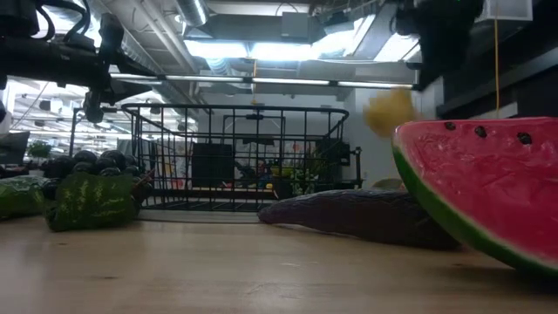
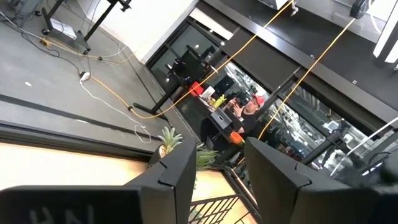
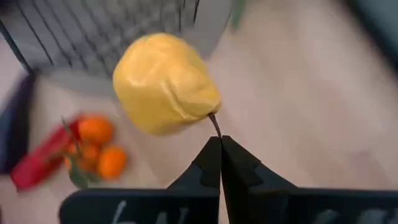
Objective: Build produce basket
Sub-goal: Put the yellow pear into the black wire basket, then put the right oranges into the black wire basket, then put the oranges into the black wire basket
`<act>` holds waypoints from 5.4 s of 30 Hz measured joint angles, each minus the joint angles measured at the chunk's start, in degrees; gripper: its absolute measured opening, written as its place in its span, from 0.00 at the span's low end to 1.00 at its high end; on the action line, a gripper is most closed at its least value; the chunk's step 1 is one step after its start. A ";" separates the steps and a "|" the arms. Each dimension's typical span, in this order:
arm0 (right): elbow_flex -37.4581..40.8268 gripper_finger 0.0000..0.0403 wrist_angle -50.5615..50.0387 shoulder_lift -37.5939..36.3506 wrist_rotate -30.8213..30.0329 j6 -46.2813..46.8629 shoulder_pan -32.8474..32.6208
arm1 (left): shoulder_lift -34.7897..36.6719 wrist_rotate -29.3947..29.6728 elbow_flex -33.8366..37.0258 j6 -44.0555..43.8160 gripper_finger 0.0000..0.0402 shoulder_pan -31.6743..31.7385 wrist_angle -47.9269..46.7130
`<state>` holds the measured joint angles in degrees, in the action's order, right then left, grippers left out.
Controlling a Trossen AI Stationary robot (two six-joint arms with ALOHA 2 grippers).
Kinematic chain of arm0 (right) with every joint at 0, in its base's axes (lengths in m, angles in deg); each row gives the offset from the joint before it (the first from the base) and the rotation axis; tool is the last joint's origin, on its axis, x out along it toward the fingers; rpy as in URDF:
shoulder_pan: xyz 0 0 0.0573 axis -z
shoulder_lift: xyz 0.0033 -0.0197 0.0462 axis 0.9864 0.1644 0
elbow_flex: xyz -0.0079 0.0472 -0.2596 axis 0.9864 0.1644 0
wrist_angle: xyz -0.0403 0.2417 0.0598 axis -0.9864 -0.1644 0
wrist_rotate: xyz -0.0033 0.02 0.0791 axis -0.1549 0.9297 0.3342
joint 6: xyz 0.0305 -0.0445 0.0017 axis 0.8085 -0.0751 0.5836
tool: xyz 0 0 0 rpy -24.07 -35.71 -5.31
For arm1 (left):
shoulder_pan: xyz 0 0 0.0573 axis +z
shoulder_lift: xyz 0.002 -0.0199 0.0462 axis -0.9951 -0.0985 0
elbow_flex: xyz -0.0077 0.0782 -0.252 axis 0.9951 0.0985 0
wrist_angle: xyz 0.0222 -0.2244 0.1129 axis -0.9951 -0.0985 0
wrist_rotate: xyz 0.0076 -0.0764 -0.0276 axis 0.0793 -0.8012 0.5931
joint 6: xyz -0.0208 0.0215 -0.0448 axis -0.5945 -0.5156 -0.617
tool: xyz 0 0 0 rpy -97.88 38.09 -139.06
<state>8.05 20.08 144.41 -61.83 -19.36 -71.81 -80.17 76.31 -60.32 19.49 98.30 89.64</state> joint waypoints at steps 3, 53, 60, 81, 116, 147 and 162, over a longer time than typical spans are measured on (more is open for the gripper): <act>-4.59 0.00 4.25 -0.72 -2.72 -1.42 0.00 | 0.00 0.00 0.00 0.00 0.33 0.00 0.00; -8.24 0.41 8.36 9.80 18.24 12.86 -14.95 | 0.02 -4.22 0.00 -3.11 0.33 0.02 0.12; -2.55 0.41 8.79 10.58 3.47 17.90 -26.33 | 0.02 -4.35 0.00 -3.10 0.33 0.00 0.07; 16.84 0.41 33.12 19.83 -6.36 16.48 -31.93 | 0.00 -14.64 0.00 -4.59 0.33 0.02 1.50; -16.40 0.00 16.84 24.34 -5.59 -4.39 -32.14 | 0.02 -14.86 0.00 -4.63 0.33 0.02 1.25; -22.20 0.50 42.97 25.06 -20.24 -18.83 -16.33 | 0.02 -14.86 0.00 -4.59 0.33 0.02 1.25; -22.22 0.57 34.65 18.70 -0.11 6.25 -19.62 | 0.02 -20.81 0.00 -7.82 0.33 0.02 3.39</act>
<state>-14.17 54.73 163.11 -61.94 -13.11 -91.43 -80.16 55.50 -60.32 11.67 98.32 93.02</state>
